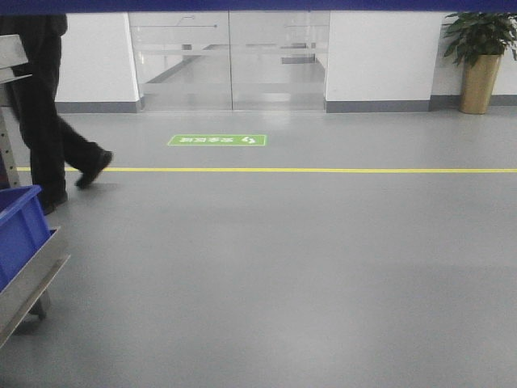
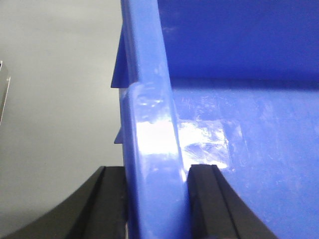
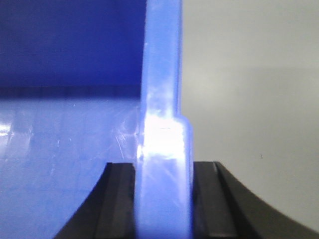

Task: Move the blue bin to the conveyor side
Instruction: 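Carry the blue bin in both grippers while driving to the table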

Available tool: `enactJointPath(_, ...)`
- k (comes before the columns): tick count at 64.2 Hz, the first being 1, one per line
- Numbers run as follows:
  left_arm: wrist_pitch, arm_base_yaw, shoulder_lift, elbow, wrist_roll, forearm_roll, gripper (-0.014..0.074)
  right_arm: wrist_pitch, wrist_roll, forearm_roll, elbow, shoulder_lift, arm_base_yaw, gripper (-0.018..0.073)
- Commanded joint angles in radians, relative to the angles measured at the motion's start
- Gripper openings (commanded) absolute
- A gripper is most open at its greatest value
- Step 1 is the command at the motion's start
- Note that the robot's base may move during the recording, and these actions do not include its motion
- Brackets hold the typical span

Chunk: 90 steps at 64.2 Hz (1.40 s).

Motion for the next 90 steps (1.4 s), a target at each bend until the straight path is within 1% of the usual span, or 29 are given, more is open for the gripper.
enactJointPath(1,-0.09,-0.003,-0.021,-0.015,0.021,0.034,-0.002,-0.1,-0.012,-0.071,-0.01,-0.018,-0.003,-0.008)
enactJointPath(90,-0.094,-0.003,-0.021,-0.015,0.021,0.034,-0.002,-0.1,-0.012,-0.071,-0.01,-0.018,-0.003,-0.008)
